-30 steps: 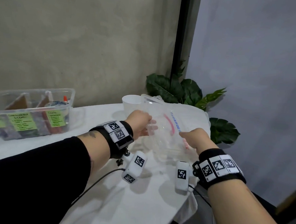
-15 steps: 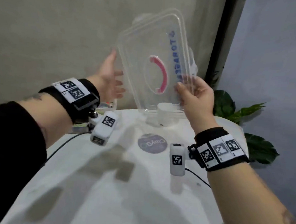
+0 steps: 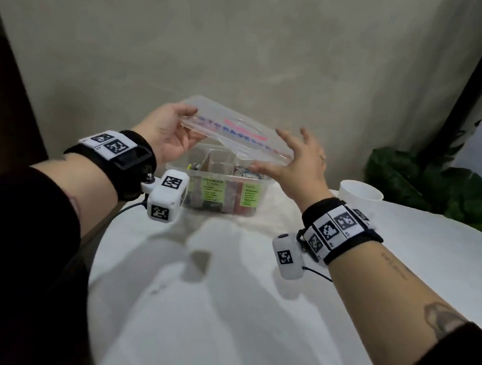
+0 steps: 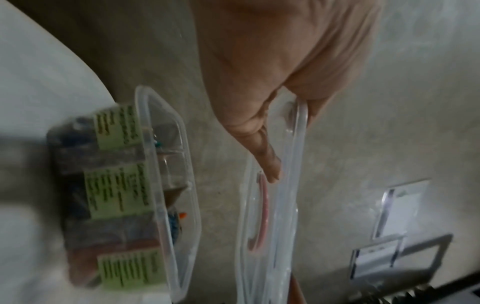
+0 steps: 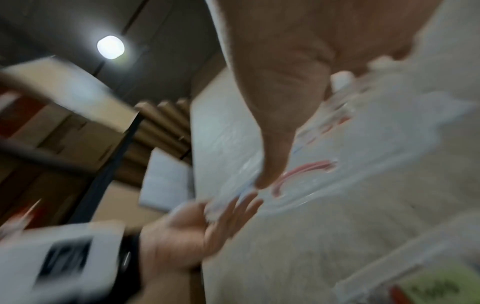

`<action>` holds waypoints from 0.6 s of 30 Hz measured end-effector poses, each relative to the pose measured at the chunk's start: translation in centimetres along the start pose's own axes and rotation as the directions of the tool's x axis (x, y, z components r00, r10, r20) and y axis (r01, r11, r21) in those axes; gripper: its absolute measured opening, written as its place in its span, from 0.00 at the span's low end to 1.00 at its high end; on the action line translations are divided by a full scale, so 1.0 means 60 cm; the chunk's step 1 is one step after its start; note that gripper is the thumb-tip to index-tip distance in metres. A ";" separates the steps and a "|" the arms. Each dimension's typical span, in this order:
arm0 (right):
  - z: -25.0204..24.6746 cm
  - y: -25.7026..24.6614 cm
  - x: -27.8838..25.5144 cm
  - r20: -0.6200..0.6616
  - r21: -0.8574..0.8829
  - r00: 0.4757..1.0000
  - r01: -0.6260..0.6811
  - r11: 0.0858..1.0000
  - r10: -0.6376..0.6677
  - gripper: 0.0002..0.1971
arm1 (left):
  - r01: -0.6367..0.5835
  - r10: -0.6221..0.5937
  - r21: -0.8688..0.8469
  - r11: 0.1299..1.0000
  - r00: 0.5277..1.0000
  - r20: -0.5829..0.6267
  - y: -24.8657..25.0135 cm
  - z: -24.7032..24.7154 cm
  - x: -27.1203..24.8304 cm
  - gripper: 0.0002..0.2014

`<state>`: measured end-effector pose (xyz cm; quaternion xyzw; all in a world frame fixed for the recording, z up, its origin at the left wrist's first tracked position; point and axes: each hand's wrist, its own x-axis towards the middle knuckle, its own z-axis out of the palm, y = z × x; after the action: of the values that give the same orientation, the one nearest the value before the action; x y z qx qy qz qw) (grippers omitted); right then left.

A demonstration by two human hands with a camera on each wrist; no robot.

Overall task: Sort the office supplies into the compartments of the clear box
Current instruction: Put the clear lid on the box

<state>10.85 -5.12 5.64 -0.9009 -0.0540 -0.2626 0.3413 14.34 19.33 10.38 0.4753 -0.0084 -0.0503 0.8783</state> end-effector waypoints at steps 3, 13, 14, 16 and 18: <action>0.039 0.011 0.011 0.154 0.475 0.961 -0.276 0.836 0.231 0.60 | -0.025 0.025 0.003 1.000 0.998 -0.051 0.002 -0.046 0.020 0.09; 0.121 0.052 0.057 0.116 0.467 0.930 -0.361 0.807 0.348 0.37 | 0.113 0.225 0.740 0.663 0.913 -0.342 -0.062 -0.153 0.095 0.30; 0.124 0.056 0.063 0.119 0.434 0.937 -0.347 0.831 0.329 0.34 | 0.127 0.206 0.741 0.660 0.917 -0.340 -0.067 -0.159 0.098 0.27; 0.128 0.063 0.070 0.140 0.398 0.934 -0.357 0.845 0.329 0.29 | 0.126 0.170 0.705 0.698 0.927 -0.334 -0.078 -0.168 0.106 0.29; 0.132 0.070 0.072 0.157 0.403 0.926 -0.377 0.834 0.343 0.27 | 0.099 0.187 0.711 0.696 0.931 -0.313 -0.088 -0.172 0.109 0.28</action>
<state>19.15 -3.54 0.39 -0.8079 0.0472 -0.1402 0.5705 21.08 24.45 0.06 0.7796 0.1226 0.0664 0.6105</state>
